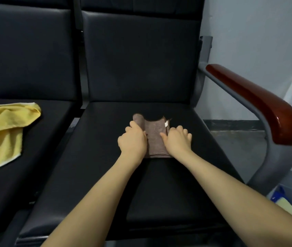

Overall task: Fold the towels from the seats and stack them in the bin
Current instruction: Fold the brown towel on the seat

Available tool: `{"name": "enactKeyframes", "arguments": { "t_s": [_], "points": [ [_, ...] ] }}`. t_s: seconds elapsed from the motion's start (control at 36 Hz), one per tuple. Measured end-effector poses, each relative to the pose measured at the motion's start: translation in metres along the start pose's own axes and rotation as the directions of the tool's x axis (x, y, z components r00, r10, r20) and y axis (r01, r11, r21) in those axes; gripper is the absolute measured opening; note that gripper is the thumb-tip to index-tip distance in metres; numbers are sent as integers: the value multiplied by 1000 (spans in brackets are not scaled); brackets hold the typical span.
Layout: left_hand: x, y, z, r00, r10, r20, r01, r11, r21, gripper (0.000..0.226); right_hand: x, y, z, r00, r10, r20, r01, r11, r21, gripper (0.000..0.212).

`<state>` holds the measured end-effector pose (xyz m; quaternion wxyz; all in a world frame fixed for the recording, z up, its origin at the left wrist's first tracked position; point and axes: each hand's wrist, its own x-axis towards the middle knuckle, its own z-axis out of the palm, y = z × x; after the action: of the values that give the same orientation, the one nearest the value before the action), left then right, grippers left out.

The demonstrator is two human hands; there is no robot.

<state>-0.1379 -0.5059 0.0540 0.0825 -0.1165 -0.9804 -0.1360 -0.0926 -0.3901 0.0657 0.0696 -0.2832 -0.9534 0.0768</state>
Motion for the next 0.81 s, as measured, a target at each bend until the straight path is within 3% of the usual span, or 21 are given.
{"name": "enactKeyframes", "arguments": {
  "t_s": [0.11,0.31,0.47,0.58,0.67,0.81],
  "points": [
    [3,3,-8,999,19,-33,-20,999,-50,38,-6,3,-16,996,-56,-63,66,983,173,34],
    [6,48,-47,977,126,-174,-141,987,-73,42,-15,28,-79,939,-101,-329,124,991,50,32],
    [14,136,-100,919,275,-283,-311,946,-89,42,-11,79,-159,877,-35,-480,70,996,55,31],
    [6,217,-127,843,404,-356,-461,883,-90,41,-17,141,-210,833,29,-553,3,998,57,34],
    [-8,275,-137,805,475,-356,-545,829,-127,40,-18,195,-229,796,119,-594,-73,992,102,35],
    [-53,376,-120,779,596,-196,-625,712,-319,39,-34,296,-236,758,276,-590,-243,960,138,36]
  ]
}}
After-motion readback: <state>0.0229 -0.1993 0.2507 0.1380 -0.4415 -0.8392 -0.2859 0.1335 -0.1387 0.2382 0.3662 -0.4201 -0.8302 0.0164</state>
